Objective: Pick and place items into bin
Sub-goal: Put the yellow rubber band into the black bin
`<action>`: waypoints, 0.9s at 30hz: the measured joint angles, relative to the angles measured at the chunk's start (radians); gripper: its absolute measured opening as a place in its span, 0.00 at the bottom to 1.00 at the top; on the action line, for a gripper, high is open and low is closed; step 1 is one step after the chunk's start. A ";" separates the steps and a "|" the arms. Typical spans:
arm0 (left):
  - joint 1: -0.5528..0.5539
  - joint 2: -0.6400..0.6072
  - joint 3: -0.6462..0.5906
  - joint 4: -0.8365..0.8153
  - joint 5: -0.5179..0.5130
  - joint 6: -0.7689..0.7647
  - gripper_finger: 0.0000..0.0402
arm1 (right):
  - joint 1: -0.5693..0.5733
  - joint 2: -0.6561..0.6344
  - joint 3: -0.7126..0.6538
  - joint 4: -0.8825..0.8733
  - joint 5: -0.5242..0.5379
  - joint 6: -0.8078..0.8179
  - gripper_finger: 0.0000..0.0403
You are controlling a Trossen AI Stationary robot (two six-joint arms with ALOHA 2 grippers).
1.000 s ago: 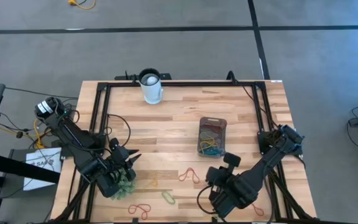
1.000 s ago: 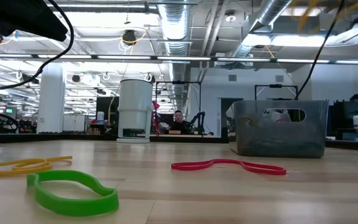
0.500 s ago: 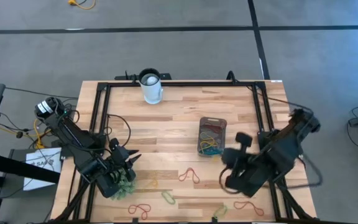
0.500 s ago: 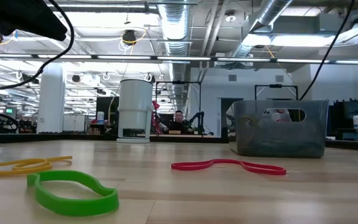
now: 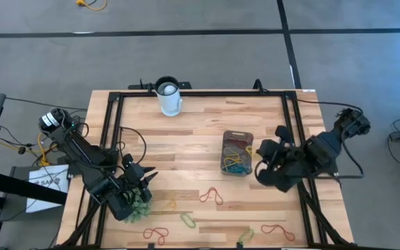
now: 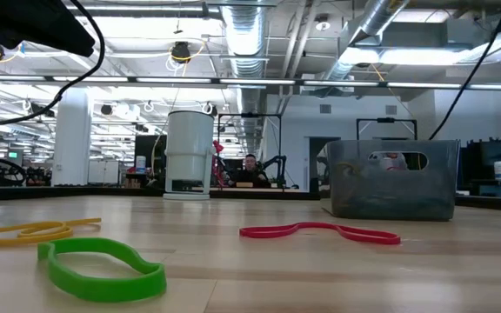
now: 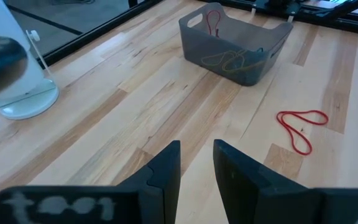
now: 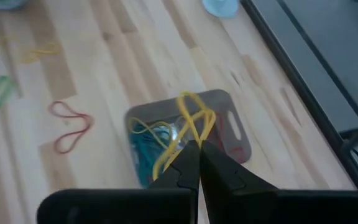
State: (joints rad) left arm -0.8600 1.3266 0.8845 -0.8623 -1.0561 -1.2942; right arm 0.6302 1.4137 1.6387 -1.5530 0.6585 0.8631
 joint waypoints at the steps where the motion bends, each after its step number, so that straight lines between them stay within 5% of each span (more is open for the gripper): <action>1: 0.000 0.000 0.000 0.000 0.000 0.000 0.22 | -0.014 -0.012 -0.028 0.014 -0.001 0.000 0.00; 8: 0.000 0.000 0.000 0.000 -0.001 0.000 0.22 | -0.101 -0.081 -0.221 0.144 -0.019 -0.035 0.00; 27: 0.000 0.000 0.000 0.000 -0.004 0.006 0.22 | -0.403 -0.098 -0.674 0.658 -0.351 -0.270 0.00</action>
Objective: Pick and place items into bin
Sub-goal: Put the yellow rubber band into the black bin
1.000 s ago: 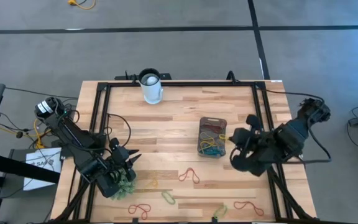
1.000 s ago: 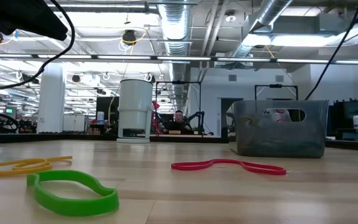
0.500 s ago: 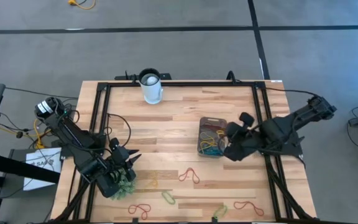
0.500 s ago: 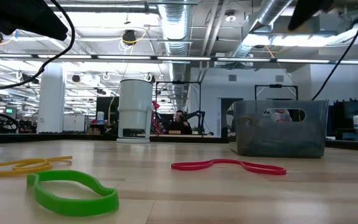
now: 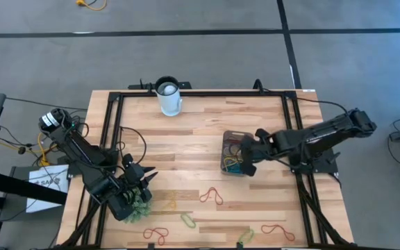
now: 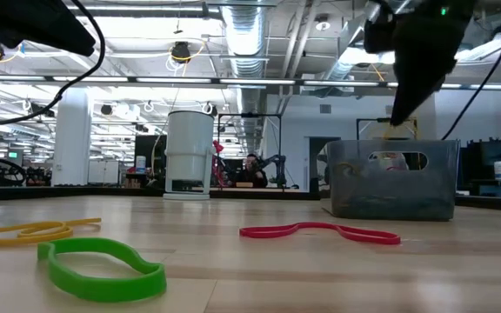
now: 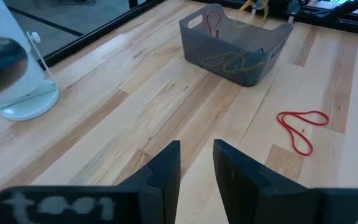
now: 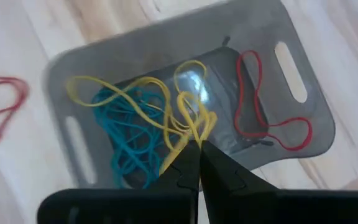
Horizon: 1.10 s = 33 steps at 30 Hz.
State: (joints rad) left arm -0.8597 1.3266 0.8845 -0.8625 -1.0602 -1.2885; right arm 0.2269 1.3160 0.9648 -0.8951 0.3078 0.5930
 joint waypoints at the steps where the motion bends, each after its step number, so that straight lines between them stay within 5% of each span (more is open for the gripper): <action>1: 0.000 0.000 0.000 0.000 -0.002 0.006 0.22 | -0.012 0.000 -0.016 0.012 -0.007 0.000 0.00; 19: 0.000 0.000 0.000 0.000 -0.028 0.013 0.22 | -0.088 0.000 -0.210 0.225 -0.052 -0.018 0.01; 33: 0.000 0.000 0.000 -0.001 -0.028 0.013 0.22 | -0.107 0.000 -0.292 0.275 -0.044 0.027 0.15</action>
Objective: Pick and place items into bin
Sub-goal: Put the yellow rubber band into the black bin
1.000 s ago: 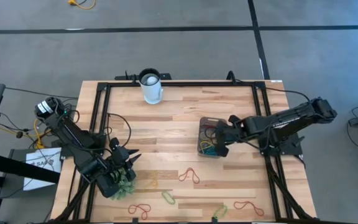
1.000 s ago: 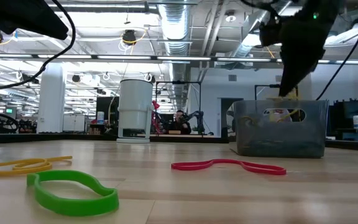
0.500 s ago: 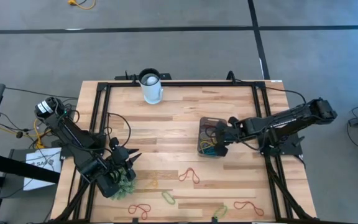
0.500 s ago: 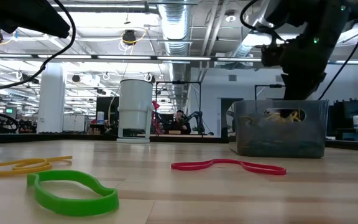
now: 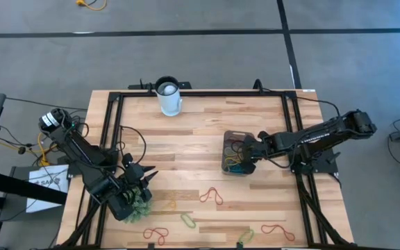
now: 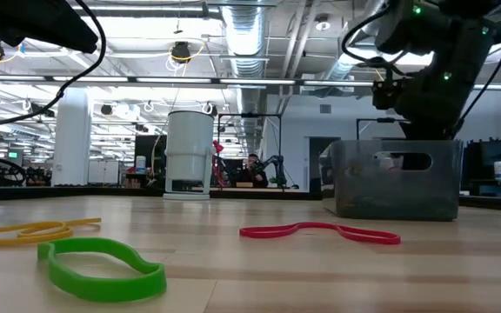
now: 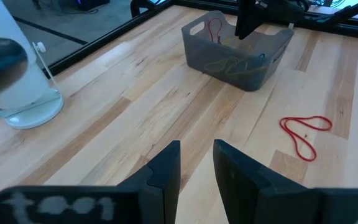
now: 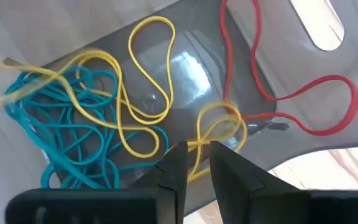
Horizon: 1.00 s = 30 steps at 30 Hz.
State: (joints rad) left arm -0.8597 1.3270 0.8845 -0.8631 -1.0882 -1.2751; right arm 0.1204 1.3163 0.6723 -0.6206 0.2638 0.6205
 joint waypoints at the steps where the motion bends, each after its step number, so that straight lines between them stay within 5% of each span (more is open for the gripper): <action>1: 0.000 0.000 0.000 0.000 0.000 0.000 0.22 | 0.000 0.000 0.000 0.003 0.001 0.000 0.16; 16: 0.000 0.000 0.000 0.000 0.000 0.000 0.22 | 0.000 0.000 0.006 0.034 -0.009 0.000 0.26; 25: 0.000 0.000 0.000 0.001 0.010 -0.003 0.22 | 0.012 0.000 0.183 0.031 -0.150 0.000 0.27; 30: 0.000 0.001 0.000 0.035 0.096 -0.002 0.22 | 0.051 0.000 0.273 0.035 -0.158 -0.001 0.27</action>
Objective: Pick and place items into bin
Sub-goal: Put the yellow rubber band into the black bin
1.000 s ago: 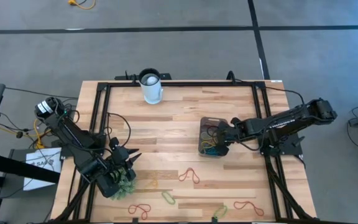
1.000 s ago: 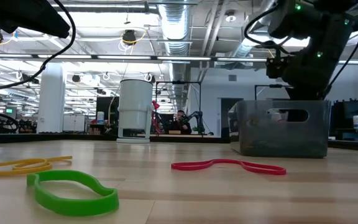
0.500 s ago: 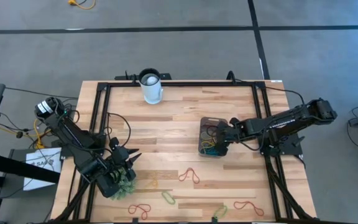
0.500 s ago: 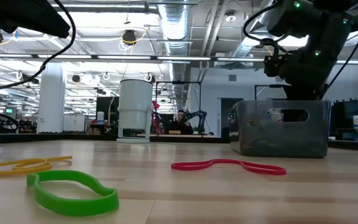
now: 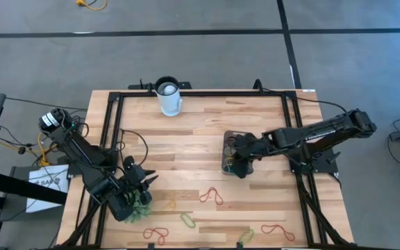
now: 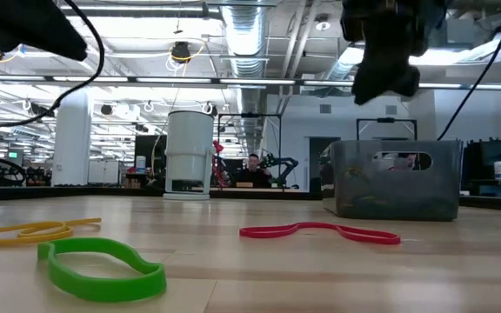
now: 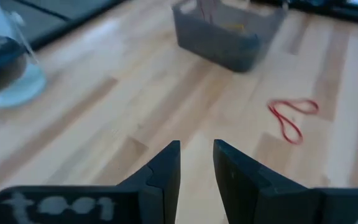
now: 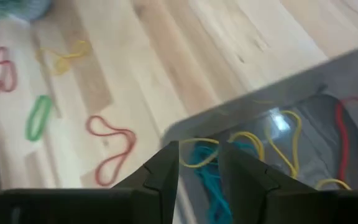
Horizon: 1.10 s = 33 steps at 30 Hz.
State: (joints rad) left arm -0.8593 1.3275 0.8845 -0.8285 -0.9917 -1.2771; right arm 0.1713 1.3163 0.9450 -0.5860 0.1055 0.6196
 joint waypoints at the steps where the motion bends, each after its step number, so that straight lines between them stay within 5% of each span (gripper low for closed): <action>1: 0.000 0.004 0.000 0.017 0.024 0.016 0.22 | 0.009 0.000 0.010 0.000 0.000 0.000 0.27; 13: 0.088 0.178 0.006 0.427 0.313 0.299 0.22 | 0.076 0.000 0.020 0.074 -0.002 -0.001 0.27; 23: 0.253 0.322 0.092 0.387 0.662 0.421 0.22 | 0.077 0.000 0.020 0.071 -0.001 -0.001 0.27; 33: 0.243 0.413 0.092 0.392 0.810 0.435 0.22 | 0.077 0.000 0.020 0.071 0.000 -0.009 0.27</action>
State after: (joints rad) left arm -0.6161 1.7403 0.9764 -0.4361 -0.1814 -0.8423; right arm 0.2485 1.3163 0.9653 -0.5150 0.1056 0.6102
